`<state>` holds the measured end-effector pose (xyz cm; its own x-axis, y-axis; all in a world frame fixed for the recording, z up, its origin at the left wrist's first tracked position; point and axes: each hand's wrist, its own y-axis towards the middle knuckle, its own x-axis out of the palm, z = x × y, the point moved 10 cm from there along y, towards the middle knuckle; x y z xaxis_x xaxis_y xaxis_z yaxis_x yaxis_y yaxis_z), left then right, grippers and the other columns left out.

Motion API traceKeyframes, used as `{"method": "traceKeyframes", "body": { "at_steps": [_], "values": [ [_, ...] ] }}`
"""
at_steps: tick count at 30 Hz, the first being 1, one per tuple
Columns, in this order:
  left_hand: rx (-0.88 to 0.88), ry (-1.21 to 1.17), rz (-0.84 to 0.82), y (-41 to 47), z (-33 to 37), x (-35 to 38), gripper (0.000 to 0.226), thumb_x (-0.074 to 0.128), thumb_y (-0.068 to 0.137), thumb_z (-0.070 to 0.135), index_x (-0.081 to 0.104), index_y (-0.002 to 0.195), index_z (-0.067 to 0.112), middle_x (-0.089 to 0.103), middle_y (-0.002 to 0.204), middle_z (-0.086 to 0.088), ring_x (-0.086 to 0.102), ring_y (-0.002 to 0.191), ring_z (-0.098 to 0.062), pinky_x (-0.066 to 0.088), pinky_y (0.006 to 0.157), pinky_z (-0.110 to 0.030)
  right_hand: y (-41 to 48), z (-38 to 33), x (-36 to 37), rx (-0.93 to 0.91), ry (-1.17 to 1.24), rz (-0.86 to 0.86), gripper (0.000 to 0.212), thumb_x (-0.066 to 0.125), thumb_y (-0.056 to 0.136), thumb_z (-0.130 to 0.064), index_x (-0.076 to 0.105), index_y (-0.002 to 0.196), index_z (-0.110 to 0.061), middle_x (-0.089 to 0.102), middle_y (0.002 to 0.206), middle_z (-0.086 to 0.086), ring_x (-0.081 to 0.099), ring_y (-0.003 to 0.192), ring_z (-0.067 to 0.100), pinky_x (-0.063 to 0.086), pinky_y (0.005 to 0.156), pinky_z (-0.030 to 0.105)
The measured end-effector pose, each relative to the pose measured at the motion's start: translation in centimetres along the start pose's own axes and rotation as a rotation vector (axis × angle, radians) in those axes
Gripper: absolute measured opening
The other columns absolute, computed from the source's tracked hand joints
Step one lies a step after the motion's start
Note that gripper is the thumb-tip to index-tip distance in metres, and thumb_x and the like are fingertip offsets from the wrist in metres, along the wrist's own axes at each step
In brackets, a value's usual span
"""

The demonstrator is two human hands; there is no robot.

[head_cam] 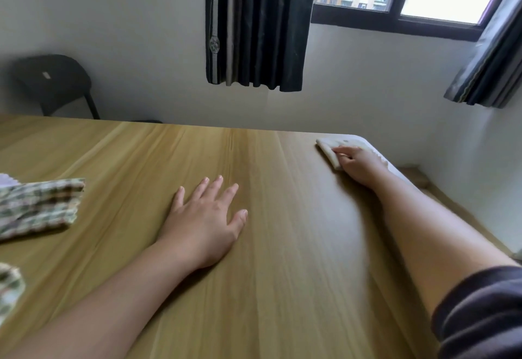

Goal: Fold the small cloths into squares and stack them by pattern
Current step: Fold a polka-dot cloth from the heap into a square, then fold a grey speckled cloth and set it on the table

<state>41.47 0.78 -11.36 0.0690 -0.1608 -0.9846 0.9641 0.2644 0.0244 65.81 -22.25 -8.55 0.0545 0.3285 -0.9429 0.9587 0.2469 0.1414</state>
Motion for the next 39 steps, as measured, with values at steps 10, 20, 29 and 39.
{"method": "traceKeyframes", "body": {
  "at_steps": [10, 20, 29, 39],
  "values": [
    [-0.004, -0.013, 0.034, 0.2, -0.2, 0.0, 0.059, 0.019, 0.098, 0.055, 0.007, 0.152, 0.035, -0.004, 0.162, 0.007, -0.007, 0.148, -0.011, -0.003, 0.12, -0.044, 0.6, -1.0, 0.0, -0.103, 0.0, 0.005, 0.042, 0.036, 0.101, -0.042, 0.042, 0.142, -0.039, 0.027, 0.156, -0.014, 0.017, 0.146, 0.012, 0.015, 0.118, 0.042],
    [0.001, -0.11, 0.193, -1.0, -0.1, -2.6, 0.044, 0.035, 0.099, 0.041, 0.042, 0.138, 0.021, 0.035, 0.149, 0.004, 0.029, 0.138, -0.014, 0.015, 0.116, -0.039, -11.3, -7.0, 0.3, -0.336, 0.177, -0.073, 0.043, 0.047, 0.098, -0.042, 0.044, 0.141, -0.037, 0.031, 0.155, -0.011, 0.014, 0.147, 0.012, 0.008, 0.12, 0.045],
    [0.115, -0.017, 0.217, -13.4, -1.5, -4.0, 0.037, 0.043, 0.096, 0.037, 0.05, 0.129, 0.022, 0.045, 0.137, 0.005, 0.036, 0.132, -0.014, 0.017, 0.116, -0.039, -27.3, -13.5, 0.7, -0.397, 0.19, -0.201, 0.045, 0.043, 0.099, -0.044, 0.04, 0.143, -0.036, 0.032, 0.154, -0.011, 0.016, 0.147, 0.011, 0.017, 0.119, 0.04],
    [0.15, 0.113, 0.715, -26.5, -11.2, -11.9, 0.032, 0.072, 0.063, 0.002, 0.068, 0.091, 0.017, 0.062, 0.106, -0.002, 0.056, 0.102, -0.025, 0.037, 0.086, -0.04, -37.6, -26.5, 3.2, -0.478, 0.215, -0.176, 0.038, 0.042, 0.099, -0.04, 0.051, 0.134, -0.028, 0.049, 0.14, -0.008, 0.037, 0.135, 0.014, 0.018, 0.117, 0.047]
  ]
}}
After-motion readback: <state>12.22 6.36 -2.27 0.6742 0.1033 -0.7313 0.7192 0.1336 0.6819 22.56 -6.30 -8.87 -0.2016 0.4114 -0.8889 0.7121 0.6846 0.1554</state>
